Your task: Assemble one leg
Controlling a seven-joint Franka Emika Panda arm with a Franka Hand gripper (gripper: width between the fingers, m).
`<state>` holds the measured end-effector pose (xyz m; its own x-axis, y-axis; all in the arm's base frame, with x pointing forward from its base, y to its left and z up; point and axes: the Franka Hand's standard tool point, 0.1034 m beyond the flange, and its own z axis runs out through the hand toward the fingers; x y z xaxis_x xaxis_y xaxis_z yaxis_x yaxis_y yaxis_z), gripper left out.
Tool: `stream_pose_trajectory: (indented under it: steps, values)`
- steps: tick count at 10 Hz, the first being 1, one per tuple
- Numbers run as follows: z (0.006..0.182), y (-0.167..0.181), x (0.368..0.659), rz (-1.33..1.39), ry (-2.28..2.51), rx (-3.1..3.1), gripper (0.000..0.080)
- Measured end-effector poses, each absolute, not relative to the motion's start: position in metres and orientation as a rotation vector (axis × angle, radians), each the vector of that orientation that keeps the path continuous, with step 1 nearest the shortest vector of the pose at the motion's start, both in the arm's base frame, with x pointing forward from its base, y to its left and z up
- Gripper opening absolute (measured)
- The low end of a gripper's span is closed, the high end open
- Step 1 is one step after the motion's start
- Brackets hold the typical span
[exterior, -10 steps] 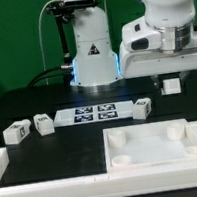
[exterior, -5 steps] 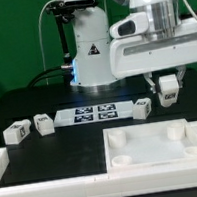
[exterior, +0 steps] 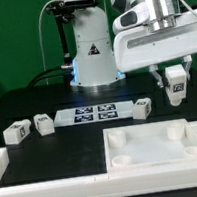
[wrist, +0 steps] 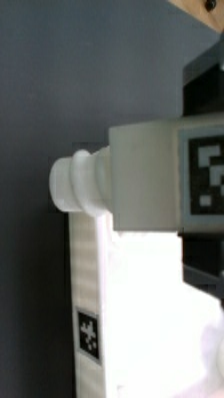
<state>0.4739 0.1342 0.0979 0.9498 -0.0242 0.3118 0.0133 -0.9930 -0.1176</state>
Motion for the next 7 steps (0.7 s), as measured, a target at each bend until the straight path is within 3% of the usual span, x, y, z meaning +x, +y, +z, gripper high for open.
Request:
stream_pose_trajectory:
  steps: [2, 5, 7]
  values:
    - [0.102, 0.123, 0.489, -0.48, -0.096, -3.004, 0.0288]
    - [0.106, 0.096, 0.546, -0.552, -0.146, -3.016, 0.0288]
    - [0.103, 0.091, 0.558, -0.583, -0.161, -3.014, 0.0288]
